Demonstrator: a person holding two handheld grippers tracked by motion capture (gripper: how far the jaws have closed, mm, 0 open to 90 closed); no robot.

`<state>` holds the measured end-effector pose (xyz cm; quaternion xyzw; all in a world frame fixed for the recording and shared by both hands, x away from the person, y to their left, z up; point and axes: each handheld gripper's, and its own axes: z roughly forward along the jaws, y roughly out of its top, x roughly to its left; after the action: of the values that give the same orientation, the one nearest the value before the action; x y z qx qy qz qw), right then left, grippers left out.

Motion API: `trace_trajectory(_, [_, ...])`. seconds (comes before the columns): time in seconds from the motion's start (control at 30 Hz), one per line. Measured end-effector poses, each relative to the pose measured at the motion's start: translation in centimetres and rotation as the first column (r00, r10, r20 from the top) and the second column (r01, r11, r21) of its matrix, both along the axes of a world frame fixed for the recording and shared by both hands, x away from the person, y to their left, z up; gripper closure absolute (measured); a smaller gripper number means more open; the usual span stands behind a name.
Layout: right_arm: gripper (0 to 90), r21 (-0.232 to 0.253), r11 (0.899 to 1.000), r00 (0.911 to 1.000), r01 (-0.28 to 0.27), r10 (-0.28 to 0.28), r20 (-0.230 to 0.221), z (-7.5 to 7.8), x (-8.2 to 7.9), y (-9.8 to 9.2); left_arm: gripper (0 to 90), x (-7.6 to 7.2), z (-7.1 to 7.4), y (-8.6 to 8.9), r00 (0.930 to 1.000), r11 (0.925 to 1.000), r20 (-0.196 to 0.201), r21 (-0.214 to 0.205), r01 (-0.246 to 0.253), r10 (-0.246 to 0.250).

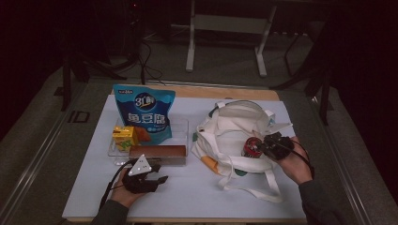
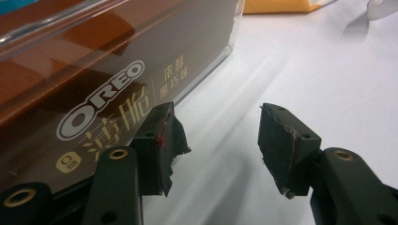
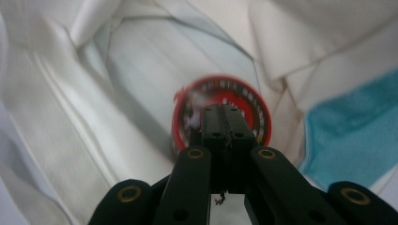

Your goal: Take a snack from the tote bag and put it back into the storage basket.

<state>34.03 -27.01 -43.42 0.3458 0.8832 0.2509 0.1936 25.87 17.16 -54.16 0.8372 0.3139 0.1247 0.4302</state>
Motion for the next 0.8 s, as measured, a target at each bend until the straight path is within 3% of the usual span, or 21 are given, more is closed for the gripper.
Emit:
trace_trajectory(0.13, [89.9,0.004,1.0,0.9999,-0.006,0.006,-0.014,-0.5,-0.8,-0.7,47.0,0.0,0.0,0.0,1.0,1.0,0.0,0.001,-0.001,0.001])
trace_trajectory(0.37, [89.9,-0.032,0.999,0.999,0.002,-0.003,-0.044,-1.7,-1.5,-1.6,47.0,0.0,0.0,0.0,1.0,1.0,-0.002,0.0,-0.002,0.002])
trace_trajectory(0.5, [89.9,-0.056,0.998,0.9987,-0.007,0.005,-0.051,-2.2,-1.5,-1.2,47.0,0.0,0.0,0.0,1.0,1.0,-0.002,0.001,-0.002,0.002])
trace_trajectory(0.8, [89.9,-0.055,0.998,0.9983,-0.03,0.028,-0.05,-2.2,-1.0,0.5,46.9,0.0,0.0,0.0,1.0,1.0,-0.001,0.001,0.001,-0.001])
